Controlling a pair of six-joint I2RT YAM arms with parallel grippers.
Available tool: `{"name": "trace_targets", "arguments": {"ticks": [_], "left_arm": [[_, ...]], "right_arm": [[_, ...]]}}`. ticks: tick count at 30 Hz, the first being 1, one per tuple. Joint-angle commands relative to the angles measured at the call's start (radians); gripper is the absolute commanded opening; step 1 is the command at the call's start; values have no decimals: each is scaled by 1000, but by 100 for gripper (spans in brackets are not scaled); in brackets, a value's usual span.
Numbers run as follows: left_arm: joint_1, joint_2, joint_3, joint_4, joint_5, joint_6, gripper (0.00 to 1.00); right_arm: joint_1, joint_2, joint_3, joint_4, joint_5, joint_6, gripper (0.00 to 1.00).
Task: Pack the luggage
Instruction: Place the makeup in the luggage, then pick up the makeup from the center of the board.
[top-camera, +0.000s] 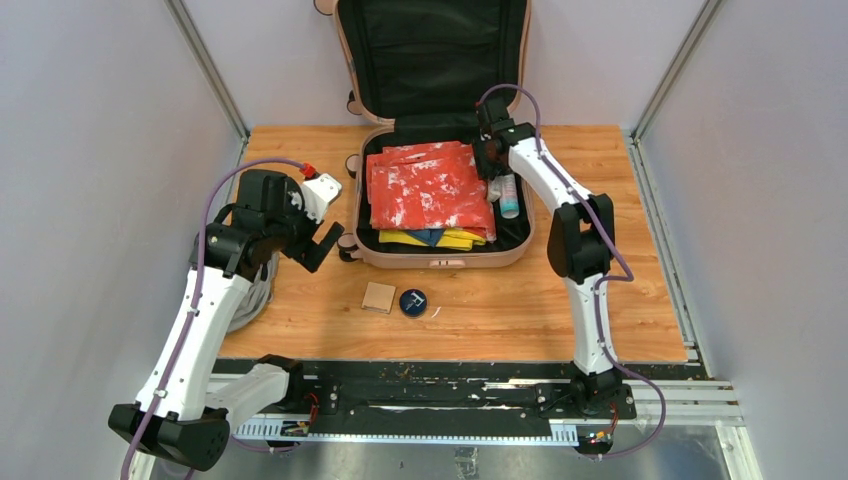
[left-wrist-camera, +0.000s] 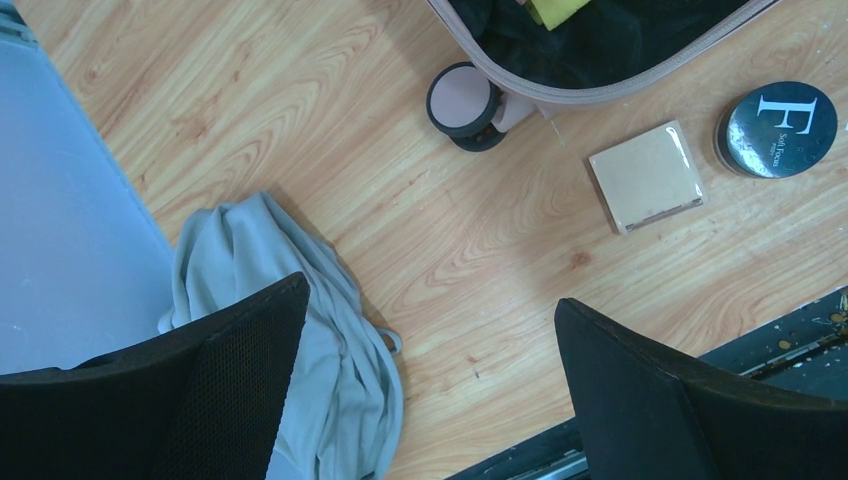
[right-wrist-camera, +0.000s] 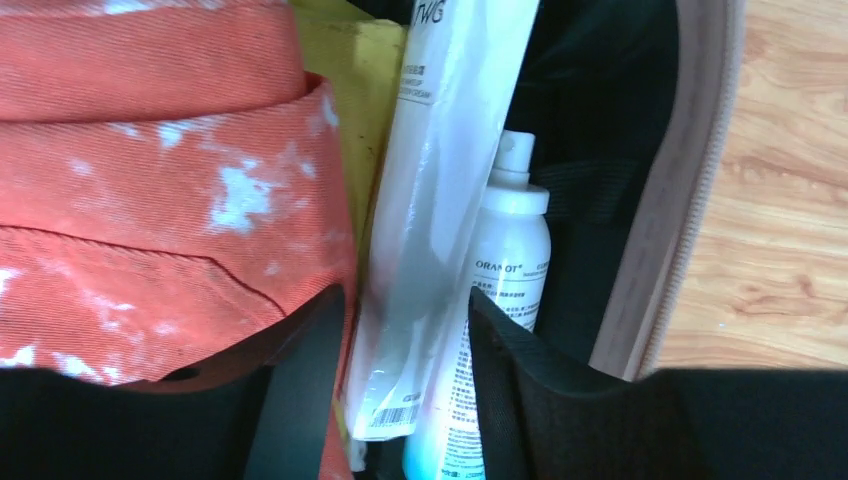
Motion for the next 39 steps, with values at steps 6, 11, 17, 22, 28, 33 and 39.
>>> {"name": "trace_targets", "arguments": {"ticks": [6, 11, 17, 22, 28, 33, 39], "left_arm": [[4, -10, 0, -18, -1, -2, 100], [4, -8, -1, -18, 6, -6, 100], [4, -7, -2, -17, 20, -6, 100], [4, -7, -5, -17, 28, -1, 100], [4, -7, -9, -17, 40, -9, 100], [4, -9, -11, -18, 46, -18, 100], [4, -17, -1, -32, 49, -22, 100]], "right_arm": [[-18, -77, 30, -60, 24, 68, 70], [36, -267, -94, -50, -48, 131, 85], [300, -590, -481, 29, 14, 182, 95], [597, -778, -769, 107, 45, 249, 99], [820, -742, -897, 219, -5, 276, 100], [851, -591, -895, 298, -15, 302, 100], [850, -442, -844, 297, 147, 331, 100]]}}
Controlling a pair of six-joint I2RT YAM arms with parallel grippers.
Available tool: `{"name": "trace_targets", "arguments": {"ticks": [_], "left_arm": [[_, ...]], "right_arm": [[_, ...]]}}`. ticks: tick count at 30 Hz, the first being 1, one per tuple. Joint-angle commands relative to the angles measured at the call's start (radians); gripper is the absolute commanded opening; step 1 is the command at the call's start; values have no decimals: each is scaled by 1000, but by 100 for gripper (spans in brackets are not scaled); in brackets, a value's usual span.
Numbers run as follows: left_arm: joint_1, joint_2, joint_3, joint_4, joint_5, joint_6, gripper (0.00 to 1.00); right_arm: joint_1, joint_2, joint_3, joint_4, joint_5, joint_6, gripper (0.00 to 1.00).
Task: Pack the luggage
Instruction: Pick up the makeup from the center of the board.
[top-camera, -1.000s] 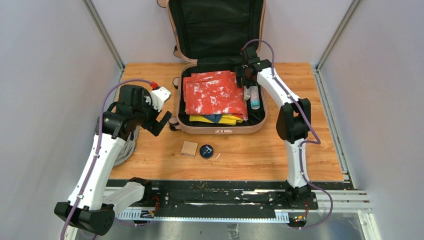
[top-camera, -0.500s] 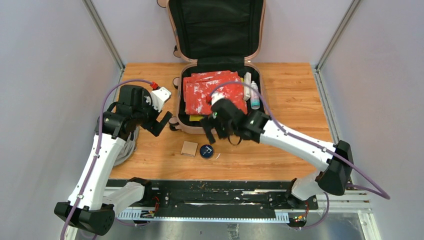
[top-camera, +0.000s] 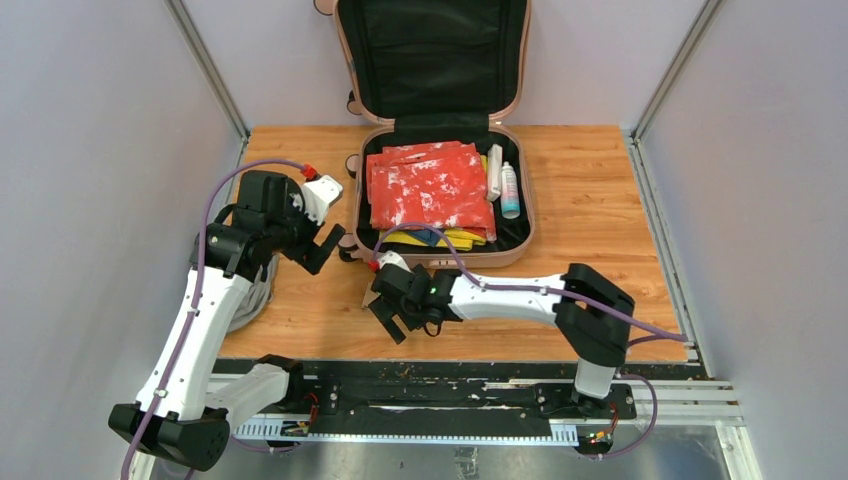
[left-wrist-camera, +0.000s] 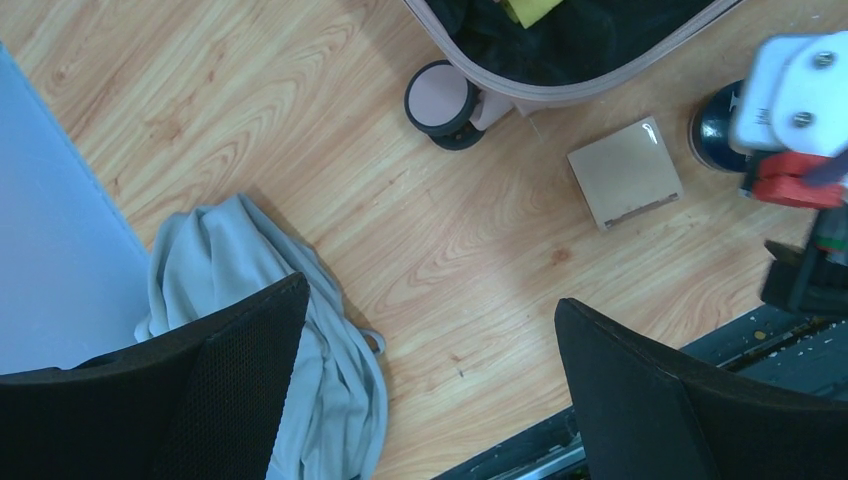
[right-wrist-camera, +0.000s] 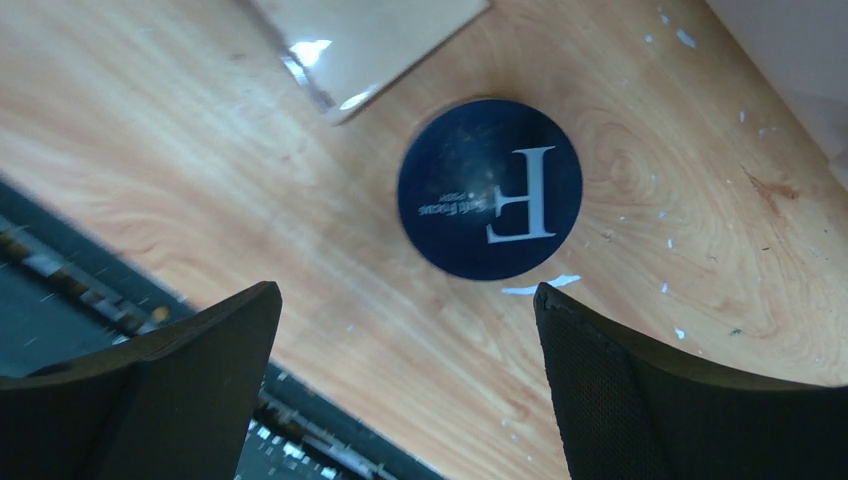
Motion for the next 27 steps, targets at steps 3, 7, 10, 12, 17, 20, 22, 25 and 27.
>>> {"name": "trace_targets", "arguments": {"ticks": [3, 7, 10, 12, 17, 20, 22, 25, 27], "left_arm": [[4, -20, 7, -26, 14, -9, 100], [4, -15, 7, -26, 10, -8, 100], [4, -14, 5, -26, 16, -8, 100], [4, -13, 4, -24, 19, -11, 100], [4, -14, 11, -24, 10, -7, 100], [4, -16, 17, -26, 2, -3, 100], [4, -17, 20, -26, -4, -1, 100], [4, -16, 21, -25, -5, 4, 100], [4, -15, 21, -24, -3, 4, 100]], "right_arm": [[6, 103, 62, -10, 193, 57, 100], [-6, 129, 59, -10, 220, 74, 100], [-24, 135, 47, 13, 219, 78, 100], [-34, 138, 39, 49, 216, 68, 100], [-58, 156, 37, 129, 195, 49, 99], [-63, 174, 43, 144, 184, 48, 96], [-64, 183, 41, 143, 179, 56, 93], [-63, 179, 18, 144, 172, 78, 86], [-63, 169, -2, 144, 171, 92, 79]]}}
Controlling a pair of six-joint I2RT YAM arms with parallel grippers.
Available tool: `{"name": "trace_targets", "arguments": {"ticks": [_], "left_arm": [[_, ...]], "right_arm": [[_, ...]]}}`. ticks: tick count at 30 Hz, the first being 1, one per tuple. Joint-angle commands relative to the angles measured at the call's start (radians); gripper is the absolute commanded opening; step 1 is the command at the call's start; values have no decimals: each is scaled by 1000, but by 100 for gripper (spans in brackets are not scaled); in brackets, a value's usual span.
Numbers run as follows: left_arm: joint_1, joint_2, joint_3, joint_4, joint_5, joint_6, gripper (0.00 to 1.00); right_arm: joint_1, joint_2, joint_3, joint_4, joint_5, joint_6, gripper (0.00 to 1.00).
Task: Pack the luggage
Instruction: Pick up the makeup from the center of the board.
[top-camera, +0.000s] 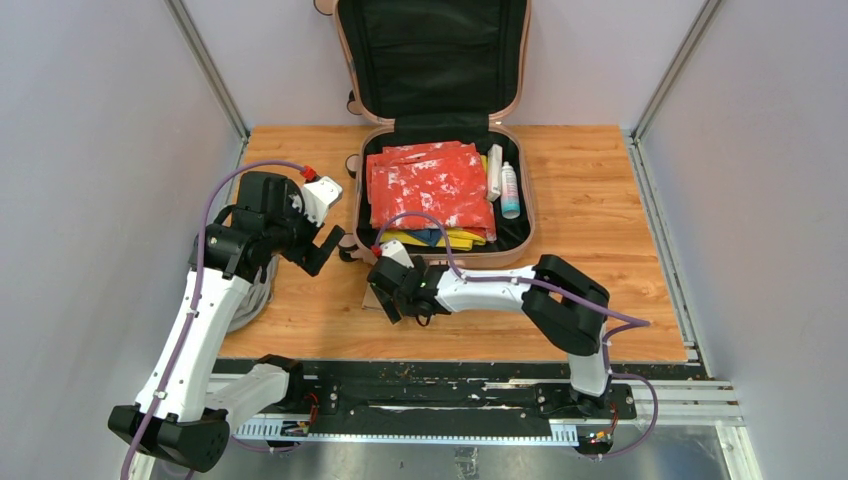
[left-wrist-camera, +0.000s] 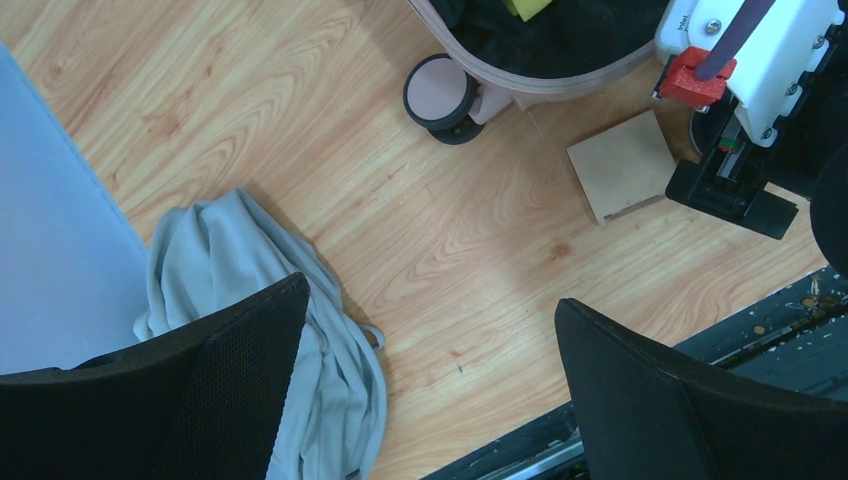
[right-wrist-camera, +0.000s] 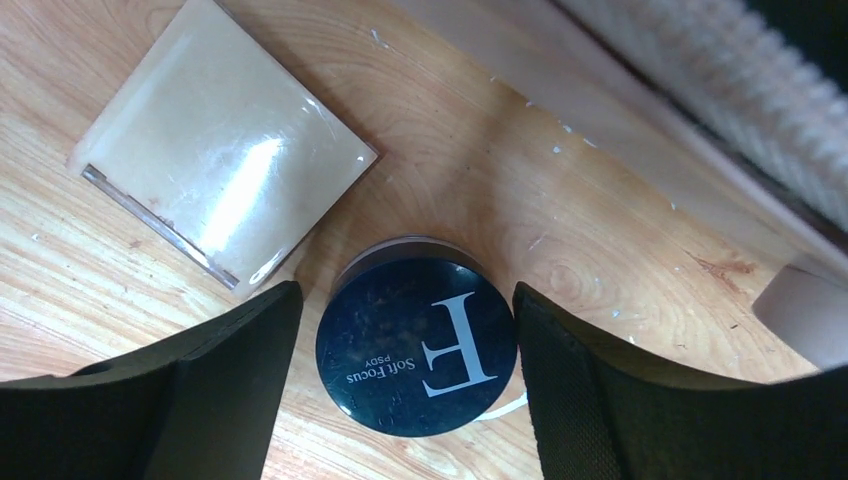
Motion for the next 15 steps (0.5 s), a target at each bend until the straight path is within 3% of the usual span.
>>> {"name": "trace_targets", "arguments": {"ticks": [1, 7, 11, 15], "left_arm": [[4, -9, 20, -8, 1, 2, 100], [4, -2, 23, -8, 3, 2, 100], [4, -2, 26, -8, 4, 3, 100], [4, 2, 25, -8, 10, -2, 100]], "right_arm": [[-6, -9, -45, 4, 5, 40, 75], [4, -162, -89, -39, 8, 51, 47], [3, -304, -60, -132, 12, 36, 37], [-15, -441, 9, -205, 69, -10, 34]]}}
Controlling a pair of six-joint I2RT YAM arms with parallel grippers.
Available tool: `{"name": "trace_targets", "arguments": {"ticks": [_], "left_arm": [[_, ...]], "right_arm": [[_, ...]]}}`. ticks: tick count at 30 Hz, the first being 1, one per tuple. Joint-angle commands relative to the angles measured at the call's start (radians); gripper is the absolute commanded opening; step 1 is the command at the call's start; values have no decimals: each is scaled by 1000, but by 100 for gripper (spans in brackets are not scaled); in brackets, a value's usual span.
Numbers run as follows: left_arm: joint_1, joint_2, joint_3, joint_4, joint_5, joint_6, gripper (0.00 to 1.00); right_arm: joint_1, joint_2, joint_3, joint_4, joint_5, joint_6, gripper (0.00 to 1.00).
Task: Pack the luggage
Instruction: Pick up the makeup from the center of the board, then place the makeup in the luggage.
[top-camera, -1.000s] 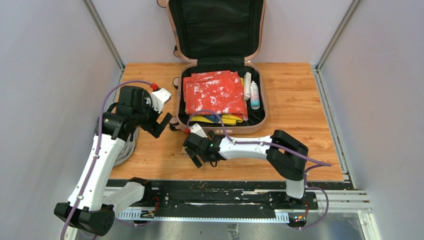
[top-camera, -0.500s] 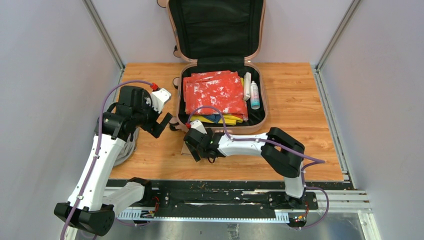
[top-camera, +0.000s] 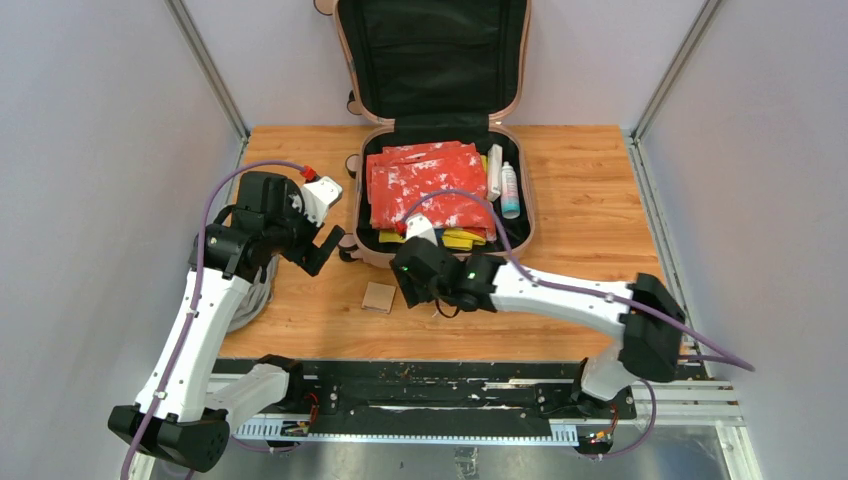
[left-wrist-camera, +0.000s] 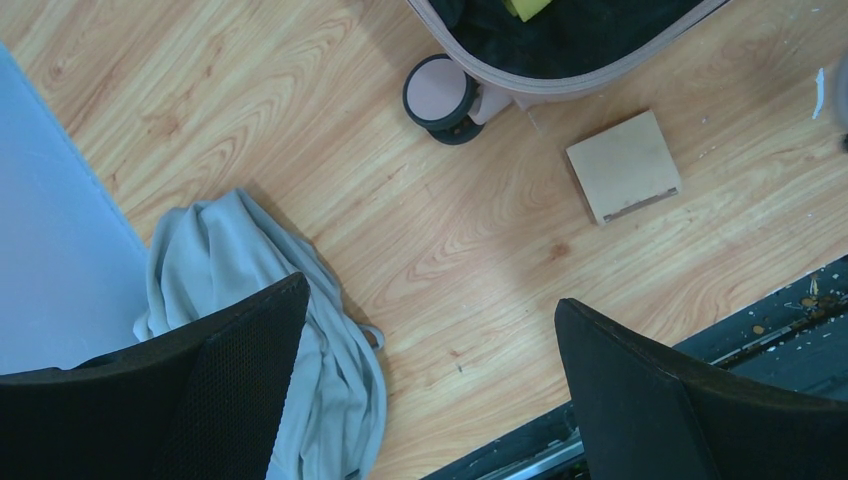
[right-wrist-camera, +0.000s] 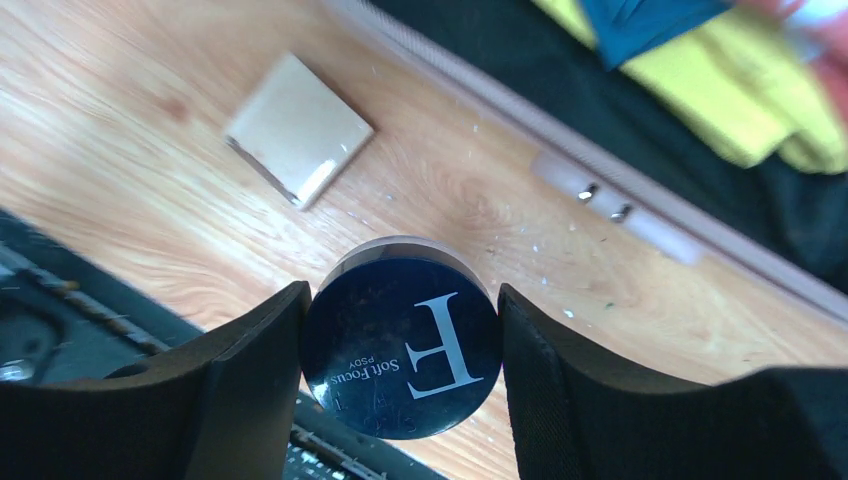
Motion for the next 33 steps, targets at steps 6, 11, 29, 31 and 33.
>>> {"name": "trace_targets", "arguments": {"ticks": [6, 11, 29, 31, 33], "left_arm": [[4, 2, 29, -8, 8, -10, 100], [4, -2, 26, -8, 7, -16, 100], [4, -18, 8, -8, -7, -13, 100], [4, -17, 6, -8, -5, -11, 100], [4, -15, 6, -7, -5, -11, 100]], "right_arm": [[-271, -250, 130, -143, 62, -54, 34], [-515, -203, 116, -160, -19, -43, 34], [-724, 146, 180, -156, -70, -30, 42], [-725, 155, 177, -161, -66, -25, 58], [-724, 157, 177, -166, -58, -23, 71]]}}
